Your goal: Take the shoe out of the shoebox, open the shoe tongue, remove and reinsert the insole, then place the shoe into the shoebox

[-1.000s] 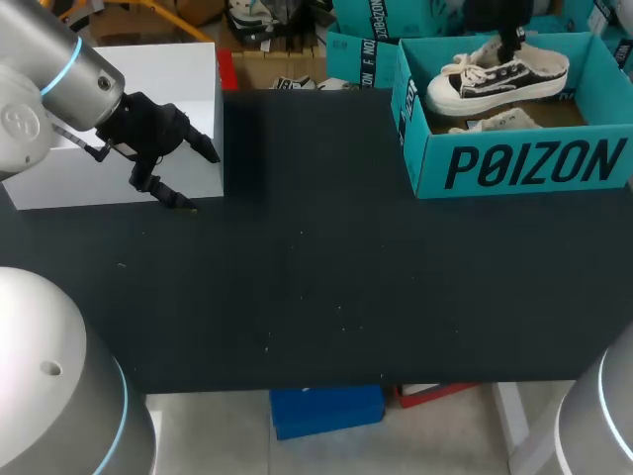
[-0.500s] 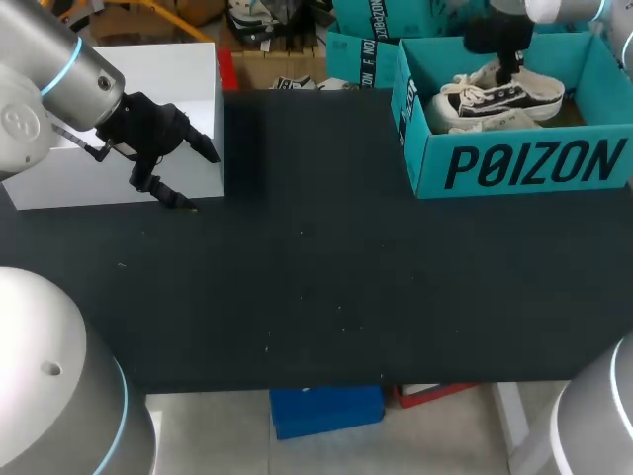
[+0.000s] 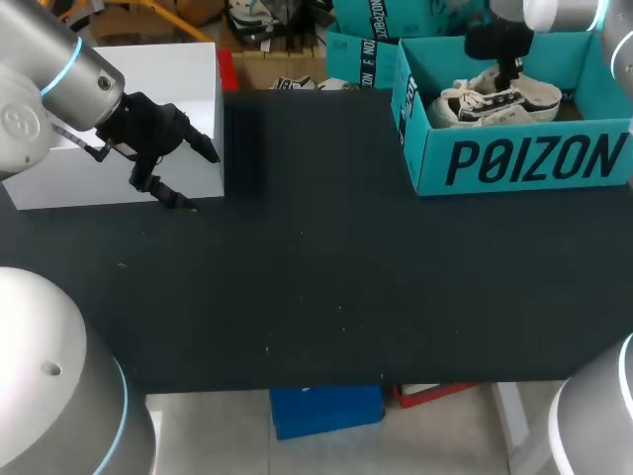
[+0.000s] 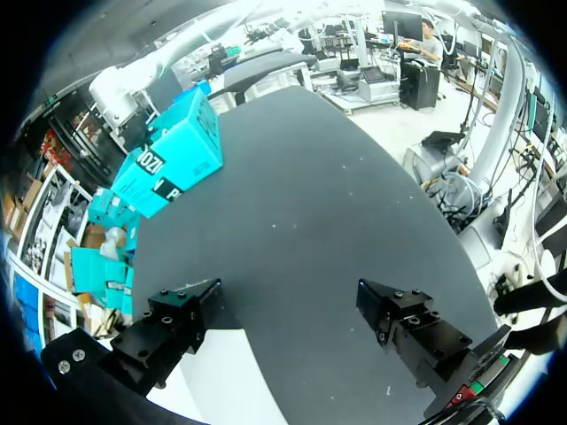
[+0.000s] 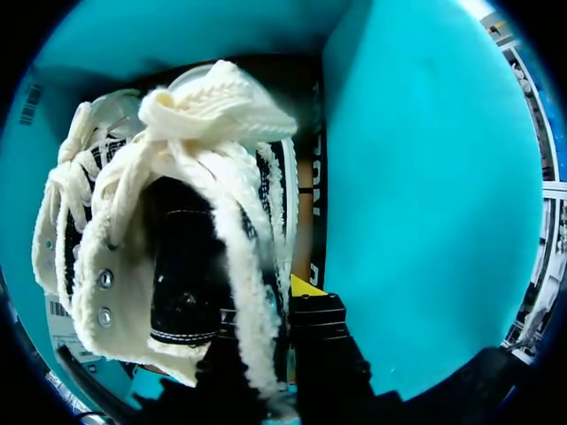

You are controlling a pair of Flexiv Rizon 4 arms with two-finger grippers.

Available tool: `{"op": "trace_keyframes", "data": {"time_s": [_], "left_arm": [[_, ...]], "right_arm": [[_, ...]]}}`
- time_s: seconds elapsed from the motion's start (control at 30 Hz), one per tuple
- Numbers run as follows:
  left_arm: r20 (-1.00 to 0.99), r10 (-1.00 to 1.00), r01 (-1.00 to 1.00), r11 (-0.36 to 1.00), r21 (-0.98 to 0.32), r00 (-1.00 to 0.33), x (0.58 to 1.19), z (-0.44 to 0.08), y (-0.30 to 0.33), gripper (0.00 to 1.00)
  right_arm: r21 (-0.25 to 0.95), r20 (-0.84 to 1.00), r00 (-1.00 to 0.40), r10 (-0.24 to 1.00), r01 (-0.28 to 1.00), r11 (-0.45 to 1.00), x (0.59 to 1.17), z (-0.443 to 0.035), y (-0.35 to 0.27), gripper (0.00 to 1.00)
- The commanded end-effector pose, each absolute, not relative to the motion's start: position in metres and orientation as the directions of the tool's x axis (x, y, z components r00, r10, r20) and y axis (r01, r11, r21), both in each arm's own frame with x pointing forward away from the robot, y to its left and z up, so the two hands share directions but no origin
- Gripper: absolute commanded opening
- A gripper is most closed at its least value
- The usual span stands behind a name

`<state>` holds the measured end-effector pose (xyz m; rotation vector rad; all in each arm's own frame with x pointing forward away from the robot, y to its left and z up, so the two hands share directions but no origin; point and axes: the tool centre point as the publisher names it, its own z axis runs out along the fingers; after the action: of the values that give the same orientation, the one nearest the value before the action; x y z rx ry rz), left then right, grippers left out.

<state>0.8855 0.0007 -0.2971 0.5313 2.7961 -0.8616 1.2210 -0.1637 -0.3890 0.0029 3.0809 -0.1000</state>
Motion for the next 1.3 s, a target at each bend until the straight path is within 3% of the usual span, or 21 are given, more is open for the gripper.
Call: {"op": "trace_keyframes", "data": {"time_s": [0.03,0.97,1.0,1.07,1.3], "left_arm": [[-0.265,0.284,0.384,0.769,-0.511,-0.922,0.885,-0.298,0.001,1.00],[-0.265,0.284,0.384,0.769,-0.511,-0.922,0.885,-0.298,0.001,1.00],[-0.265,0.284,0.384,0.769,-0.511,-0.922,0.885,-0.298,0.001,1.00],[-0.265,0.284,0.384,0.769,-0.511,-0.922,0.885,-0.298,0.001,1.00],[-0.265,0.284,0.384,0.769,-0.511,-0.922,0.885,-0.298,0.001,1.00]], "right_arm": [[-0.062,-0.029,-1.000,0.001,0.003,0.998,1.225,-0.399,-0.168,0.00],[-0.052,-0.055,-0.997,0.050,0.053,0.997,1.196,-0.373,-0.171,0.00],[-0.052,-0.056,-0.997,0.051,0.054,0.997,1.196,-0.372,-0.171,0.07],[-0.054,-0.057,-0.997,0.052,0.055,0.997,1.195,-0.369,-0.171,1.00],[-0.062,-0.067,-0.997,0.045,0.049,0.997,1.197,-0.354,-0.170,1.00]]}}
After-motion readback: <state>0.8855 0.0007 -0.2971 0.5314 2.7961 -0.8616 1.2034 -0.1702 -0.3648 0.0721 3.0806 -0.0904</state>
